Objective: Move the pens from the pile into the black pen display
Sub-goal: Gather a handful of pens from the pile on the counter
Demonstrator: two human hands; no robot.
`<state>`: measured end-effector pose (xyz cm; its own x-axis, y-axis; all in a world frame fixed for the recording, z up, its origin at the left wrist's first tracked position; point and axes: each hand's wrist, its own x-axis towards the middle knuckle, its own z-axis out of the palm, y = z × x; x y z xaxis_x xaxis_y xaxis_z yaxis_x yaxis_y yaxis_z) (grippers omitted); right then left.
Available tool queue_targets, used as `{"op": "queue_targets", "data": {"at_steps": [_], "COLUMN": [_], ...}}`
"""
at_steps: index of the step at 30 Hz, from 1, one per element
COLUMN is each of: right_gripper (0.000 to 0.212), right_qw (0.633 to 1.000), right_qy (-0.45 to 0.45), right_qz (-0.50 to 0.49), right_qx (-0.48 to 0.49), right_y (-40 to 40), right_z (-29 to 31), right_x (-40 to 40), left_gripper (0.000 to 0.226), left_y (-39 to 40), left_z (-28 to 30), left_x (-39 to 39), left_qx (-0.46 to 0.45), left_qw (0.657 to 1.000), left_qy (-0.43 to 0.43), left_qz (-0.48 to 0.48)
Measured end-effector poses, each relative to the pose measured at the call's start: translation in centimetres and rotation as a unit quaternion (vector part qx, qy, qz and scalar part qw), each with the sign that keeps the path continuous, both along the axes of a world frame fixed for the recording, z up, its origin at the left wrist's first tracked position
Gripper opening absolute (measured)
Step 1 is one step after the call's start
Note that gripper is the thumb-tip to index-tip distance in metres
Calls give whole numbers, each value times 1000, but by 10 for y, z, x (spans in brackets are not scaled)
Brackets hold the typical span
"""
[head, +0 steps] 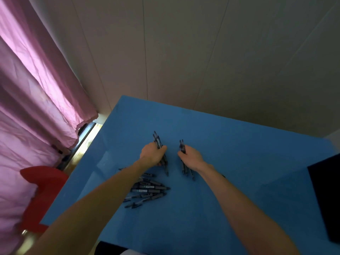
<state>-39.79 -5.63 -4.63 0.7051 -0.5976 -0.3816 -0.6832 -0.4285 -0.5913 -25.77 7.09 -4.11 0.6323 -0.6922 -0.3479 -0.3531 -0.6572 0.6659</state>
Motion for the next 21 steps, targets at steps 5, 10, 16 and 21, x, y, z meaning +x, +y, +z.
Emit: {"op": "queue_targets", "data": {"at_steps": [5,10,16,21], "right_gripper": [34,34,31,27], "right_qw": [999,999,1000,997], "right_qy": [30,31,29,-6], "right_qz": [17,14,6,-47], "right_qx": [-10,-12,-6,53], "right_y": [-2,-7,-9,-1], "right_z": [4,4,4,1], "right_x": [6,9,10,1], "left_gripper": [28,32,33,32], "left_y": [10,16,20,23], "left_z": [-2,-4,18,29], "left_x": [13,24,22,18], "left_qx": [-26,-56,-93,-87], "left_qw": [998,991,965,952], "left_qy": [43,106,209,262], "left_qz": [34,57,124,135]}}
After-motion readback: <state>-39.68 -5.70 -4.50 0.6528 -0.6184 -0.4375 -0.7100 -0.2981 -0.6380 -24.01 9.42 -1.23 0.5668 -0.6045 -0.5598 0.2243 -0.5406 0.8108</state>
